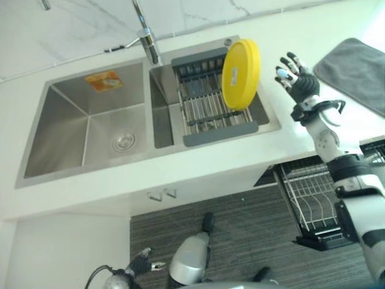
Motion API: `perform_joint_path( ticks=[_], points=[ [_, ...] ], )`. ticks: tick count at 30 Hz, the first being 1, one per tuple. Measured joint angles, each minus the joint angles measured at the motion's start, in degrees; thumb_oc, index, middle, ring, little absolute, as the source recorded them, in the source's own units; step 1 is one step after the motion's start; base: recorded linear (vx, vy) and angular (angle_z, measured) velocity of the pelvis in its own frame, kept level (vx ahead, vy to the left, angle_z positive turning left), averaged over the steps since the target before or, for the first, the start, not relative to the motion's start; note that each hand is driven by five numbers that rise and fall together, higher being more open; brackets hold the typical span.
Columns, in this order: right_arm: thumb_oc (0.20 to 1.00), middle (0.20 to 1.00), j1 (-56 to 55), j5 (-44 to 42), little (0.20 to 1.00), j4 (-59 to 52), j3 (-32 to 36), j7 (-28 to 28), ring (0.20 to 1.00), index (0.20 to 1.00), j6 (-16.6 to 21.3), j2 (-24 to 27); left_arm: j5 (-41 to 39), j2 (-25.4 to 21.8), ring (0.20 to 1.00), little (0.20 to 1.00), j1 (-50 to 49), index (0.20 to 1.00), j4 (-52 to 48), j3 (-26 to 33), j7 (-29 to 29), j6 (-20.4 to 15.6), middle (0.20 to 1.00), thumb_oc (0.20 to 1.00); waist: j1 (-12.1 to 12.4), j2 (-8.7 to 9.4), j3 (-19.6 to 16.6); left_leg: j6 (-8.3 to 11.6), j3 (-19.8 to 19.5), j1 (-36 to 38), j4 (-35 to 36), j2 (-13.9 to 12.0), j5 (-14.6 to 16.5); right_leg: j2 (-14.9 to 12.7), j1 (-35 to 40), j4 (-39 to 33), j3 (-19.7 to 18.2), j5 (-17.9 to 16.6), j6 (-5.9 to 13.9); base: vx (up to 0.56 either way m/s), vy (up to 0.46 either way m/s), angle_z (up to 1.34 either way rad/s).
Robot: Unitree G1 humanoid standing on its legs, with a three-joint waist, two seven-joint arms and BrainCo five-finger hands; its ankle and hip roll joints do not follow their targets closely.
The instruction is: Place the dishes in the dishwasher.
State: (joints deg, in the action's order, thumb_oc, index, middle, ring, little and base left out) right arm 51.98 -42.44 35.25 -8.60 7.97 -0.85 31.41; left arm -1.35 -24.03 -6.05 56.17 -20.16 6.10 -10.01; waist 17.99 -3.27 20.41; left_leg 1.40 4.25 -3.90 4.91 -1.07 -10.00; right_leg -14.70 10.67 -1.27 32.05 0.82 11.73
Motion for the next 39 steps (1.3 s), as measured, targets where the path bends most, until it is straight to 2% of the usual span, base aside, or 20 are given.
perform_joint_path(
  ticks=[6,16,35,39],
  points=[
    [1.0,1.0,0.08,1.3,1.0,-0.02,-0.59,-0.2,1.0,1.0,-0.03,-0.59,-1.53,0.01,1.0,1.0,-0.02,1.0,-0.03,0.01,0.02,0.17,1.0,1.0,0.37,0.0,0.03,0.12,-0.04,-0.01,0.0,0.18,0.08,-0.38,-0.13,0.48,0.02,0.02,0.0,0.0,0.0,0.0],
    [1.0,1.0,0.1,3.11,1.0,-2.2,-2.17,-1.31,1.0,1.0,-2.36,-1.71,-2.47,0.13,1.0,1.0,-0.01,1.0,-0.46,0.03,0.01,0.37,1.0,1.0,0.57,0.0,0.16,0.27,-0.37,-0.02,0.01,0.33,0.19,-0.53,-0.1,0.78,0.12,0.07,-0.03,0.01,0.008,0.01],
    [1.0,1.0,0.1,3.09,1.0,-1.85,-2.13,-2.02,1.0,1.0,-2.5,-1.67,-4.49,0.13,1.0,1.0,-0.19,1.0,-2.44,0.44,0.37,0.43,1.0,1.0,1.51,-0.03,0.15,0.01,-0.67,-0.02,0.0,0.62,0.0,-0.72,0.18,0.8,0.53,0.11,0.0,0.0,0.001,0.0],
    [1.0,1.0,0.1,3.12,1.0,-1.81,-2.15,-2.0,1.0,1.0,-3.53,-1.7,-4.53,0.8,1.0,1.0,-0.15,1.0,-2.02,2.38,0.31,0.94,1.0,1.0,1.52,-0.03,0.15,0.03,-1.35,0.05,0.0,0.81,0.0,-0.72,0.77,0.79,1.62,0.16,0.01,0.01,0.007,0.09]
  ],
)
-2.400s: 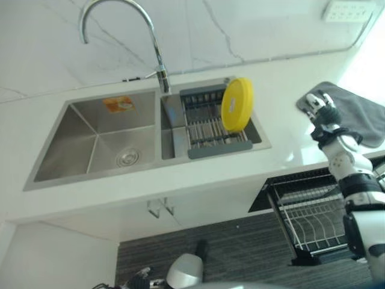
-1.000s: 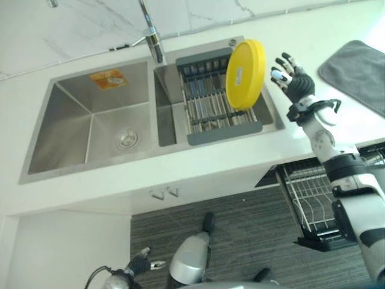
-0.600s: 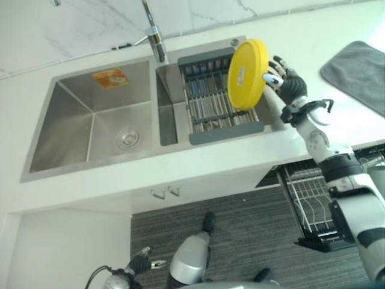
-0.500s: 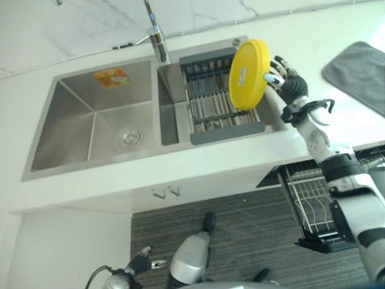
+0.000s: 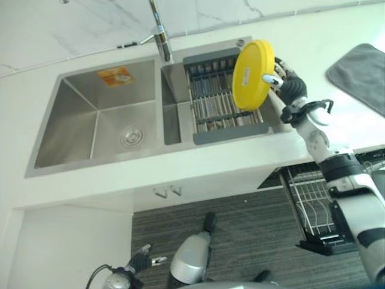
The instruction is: Place the dishes in the dishwasher.
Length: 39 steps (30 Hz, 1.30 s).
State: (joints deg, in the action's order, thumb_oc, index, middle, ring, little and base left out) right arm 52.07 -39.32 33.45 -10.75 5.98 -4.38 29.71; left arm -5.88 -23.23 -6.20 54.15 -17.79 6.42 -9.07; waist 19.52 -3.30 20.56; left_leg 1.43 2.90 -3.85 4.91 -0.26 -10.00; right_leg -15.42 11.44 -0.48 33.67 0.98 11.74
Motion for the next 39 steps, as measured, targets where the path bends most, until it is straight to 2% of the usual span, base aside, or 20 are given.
perform_joint_path(
  ticks=[17,22,28,39],
  points=[
    [1.0,1.0,0.07,1.14,1.0,2.23,-0.01,-0.27,1.0,1.0,-0.07,0.01,-1.94,0.45,1.0,1.0,0.04,1.0,-0.02,0.28,-0.03,0.55,1.0,1.0,0.5,-0.1,-0.03,0.08,-0.86,-0.07,0.0,0.32,0.04,-0.16,0.24,0.52,0.63,0.44,-0.06,0.0,0.005,0.02],
    [1.0,1.0,0.15,3.32,1.0,2.32,-0.01,-2.67,1.0,1.0,-0.05,0.01,-1.94,0.48,1.0,1.0,0.07,1.0,-0.11,0.2,-0.03,0.7,1.0,1.0,0.52,-1.01,0.32,0.15,-0.96,-0.1,0.0,0.3,0.05,-0.18,0.21,0.63,0.67,0.52,0.02,0.0,0.0,0.0],
    [1.0,1.0,2.9,4.58,1.0,5.04,-0.13,-5.55,1.0,1.0,-0.1,0.0,-1.94,0.52,1.0,1.0,0.08,1.0,-0.02,-0.08,-0.35,1.33,1.0,1.0,0.52,-1.23,0.39,0.16,-1.03,-0.27,0.0,0.29,0.05,-0.17,0.1,0.68,0.83,0.67,0.14,0.0,0.0,0.0],
    [1.0,1.0,5.18,5.04,1.0,6.6,-2.1,-6.54,1.0,1.0,-0.08,0.16,-1.95,0.52,1.0,1.0,0.19,1.0,-0.1,-0.1,-0.73,1.49,1.0,1.0,0.59,-1.55,0.56,0.14,-1.25,-0.42,0.0,0.34,0.03,-0.17,0.12,0.69,1.38,0.79,0.11,0.0,0.001,0.01]
  ],
)
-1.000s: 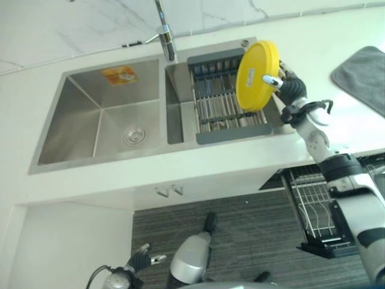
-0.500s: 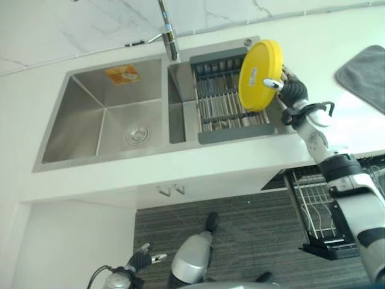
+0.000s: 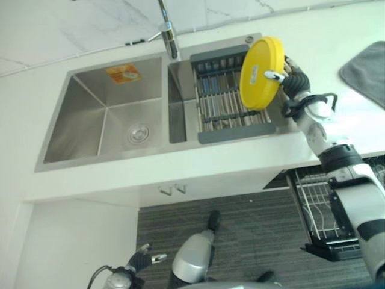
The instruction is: Place the dishes in the dishwasher.
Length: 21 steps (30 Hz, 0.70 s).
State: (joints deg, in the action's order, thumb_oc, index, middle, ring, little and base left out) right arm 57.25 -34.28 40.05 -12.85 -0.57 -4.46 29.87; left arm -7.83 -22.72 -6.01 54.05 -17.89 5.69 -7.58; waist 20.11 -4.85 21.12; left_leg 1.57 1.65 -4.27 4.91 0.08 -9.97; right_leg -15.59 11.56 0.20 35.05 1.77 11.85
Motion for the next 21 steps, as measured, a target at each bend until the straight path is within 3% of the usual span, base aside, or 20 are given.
perform_joint_path(
  ticks=[21],
  points=[
    [1.0,1.0,1.12,2.27,1.0,-0.21,-2.53,0.8,1.0,1.0,-0.36,-2.34,0.0,0.61,1.0,1.0,0.09,1.0,0.09,0.01,0.0,0.3,1.0,1.0,0.33,-0.69,0.32,-0.24,-0.84,-0.23,-0.01,0.07,-0.19,0.01,-0.02,0.15,0.24,0.23,0.12,0.0,0.0,0.0]
  ],
)
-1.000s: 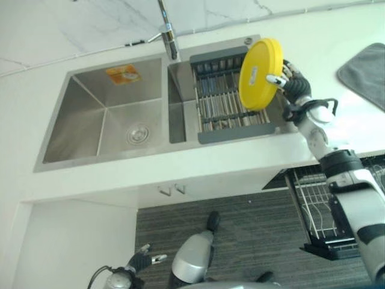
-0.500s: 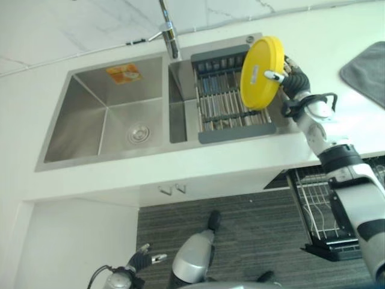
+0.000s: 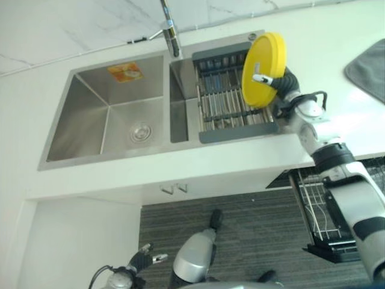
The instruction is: Place the dishes in the dishwasher.
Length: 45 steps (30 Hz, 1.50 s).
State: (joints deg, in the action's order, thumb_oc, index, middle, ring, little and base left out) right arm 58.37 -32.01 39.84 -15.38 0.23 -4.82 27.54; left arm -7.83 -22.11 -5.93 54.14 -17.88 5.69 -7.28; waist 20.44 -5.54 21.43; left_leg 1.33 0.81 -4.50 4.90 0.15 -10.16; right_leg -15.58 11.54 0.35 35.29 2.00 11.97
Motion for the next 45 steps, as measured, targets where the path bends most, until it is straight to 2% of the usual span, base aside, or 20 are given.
perform_joint_path(
  ticks=[5,6,7,12,20,31,35,37,43,45],
  points=[
    [1.0,1.0,-0.08,2.24,1.0,-3.58,-0.46,-0.27,1.0,1.0,-1.97,-0.43,0.0,0.81,1.0,1.0,0.11,1.0,-0.04,0.0,-0.13,0.02,1.0,1.0,0.12,-0.02,0.0,0.04,0.02,0.04,0.0,-0.05,-0.08,0.01,-0.02,0.0,-0.04,0.0,0.0,-0.02,0.007,0.0],
    [0.442,0.442,-0.08,2.85,0.442,-4.18,-0.48,-1.07,0.442,0.442,-2.32,-0.87,0.0,0.89,1.0,1.0,0.35,1.0,-0.09,0.0,-0.16,0.14,1.0,1.0,0.17,-0.02,0.0,0.04,0.03,0.04,0.0,-0.05,-0.08,0.0,-0.03,0.03,-0.04,0.0,0.0,-0.04,0.019,0.0],
    [0.2,0.2,-0.08,4.02,0.2,-4.17,-0.49,-1.92,0.2,0.2,-2.51,-1.15,0.0,0.91,1.0,1.0,0.52,1.0,-0.09,-0.01,-0.44,0.39,1.0,1.0,0.21,-0.02,0.0,0.05,0.05,0.04,0.0,-0.05,-0.07,-0.02,-0.03,0.06,-0.04,0.0,0.0,-0.03,0.009,0.01],
    [0.2,0.2,0.41,6.76,0.2,-1.3,-0.37,-5.54,0.2,0.2,-1.82,-0.76,0.0,0.91,1.0,1.0,1.11,1.0,-0.02,-0.02,-0.5,0.42,1.0,1.0,0.37,-0.03,-0.01,0.08,0.01,0.04,0.0,-0.05,-0.05,-0.05,-0.07,0.27,-0.04,0.01,0.0,0.0,0.0,0.0],
    [0.2,0.2,0.64,11.19,0.2,0.4,-0.54,-7.59,0.2,0.2,0.76,-0.39,-0.05,0.91,1.0,1.0,1.53,1.0,-0.17,-0.1,-0.48,0.38,1.0,1.0,0.66,-0.04,-0.02,-0.36,-0.14,-0.28,0.0,0.37,-0.61,-0.83,-0.87,1.95,0.03,0.84,0.07,-0.01,0.007,0.01],
    [0.2,0.2,0.64,10.31,0.2,0.8,-1.59,-8.51,0.2,0.2,2.2,-0.13,-0.05,0.92,1.0,1.0,1.57,1.0,-0.18,-0.13,-0.48,-0.1,1.0,1.0,0.71,-0.04,-0.02,-0.32,-0.2,-0.28,0.0,0.35,-0.65,-0.79,-0.83,1.93,0.07,0.83,0.08,0.0,0.0,0.0],
    [0.2,0.2,0.59,3.52,0.2,0.86,-1.76,-6.76,0.2,0.2,2.5,-0.33,-0.05,0.94,1.0,1.0,1.59,1.0,-0.16,-0.14,-0.49,-0.1,1.0,1.0,0.68,-0.03,-0.02,-0.33,-0.19,-0.26,-0.01,0.31,-0.66,-0.75,-0.76,1.85,0.09,0.82,0.08,-0.02,-0.029,0.0],
    [0.2,0.2,-0.6,-5.45,0.2,-0.23,1.25,-5.79,0.2,0.2,2.94,-2.49,-0.05,1.08,1.0,1.0,1.7,1.0,-0.08,-0.07,-0.66,-0.07,1.0,1.0,0.64,0.01,-0.04,-0.32,-0.14,-0.14,-0.01,0.11,-0.66,-0.52,-0.62,1.72,0.1,0.82,0.07,-0.04,-0.1,-0.01],
    [0.2,0.2,-5.1,-5.73,0.2,-10.27,2.5,-6.35,0.2,0.2,4.99,-3.66,0.0,1.68,1.0,1.0,1.86,1.0,0.11,0.53,-1.21,0.02,1.0,1.0,0.21,0.43,-0.23,0.05,0.31,2.25,0.0,-0.58,-0.39,0.19,2.12,0.64,0.06,0.79,0.03,-0.01,-0.11,-0.02],
    [0.2,0.2,-7.4,-7.31,0.2,-15.71,2.48,-6.36,0.2,0.2,5.52,-4.23,0.0,1.68,1.0,1.0,1.03,1.0,0.59,2.14,-1.19,0.21,1.0,1.0,0.02,1.36,-0.96,0.7,1.01,3.02,0.01,-1.1,0.1,0.56,2.61,0.16,-0.35,0.77,-0.03,-0.01,-0.09,-0.19]
  ],
)
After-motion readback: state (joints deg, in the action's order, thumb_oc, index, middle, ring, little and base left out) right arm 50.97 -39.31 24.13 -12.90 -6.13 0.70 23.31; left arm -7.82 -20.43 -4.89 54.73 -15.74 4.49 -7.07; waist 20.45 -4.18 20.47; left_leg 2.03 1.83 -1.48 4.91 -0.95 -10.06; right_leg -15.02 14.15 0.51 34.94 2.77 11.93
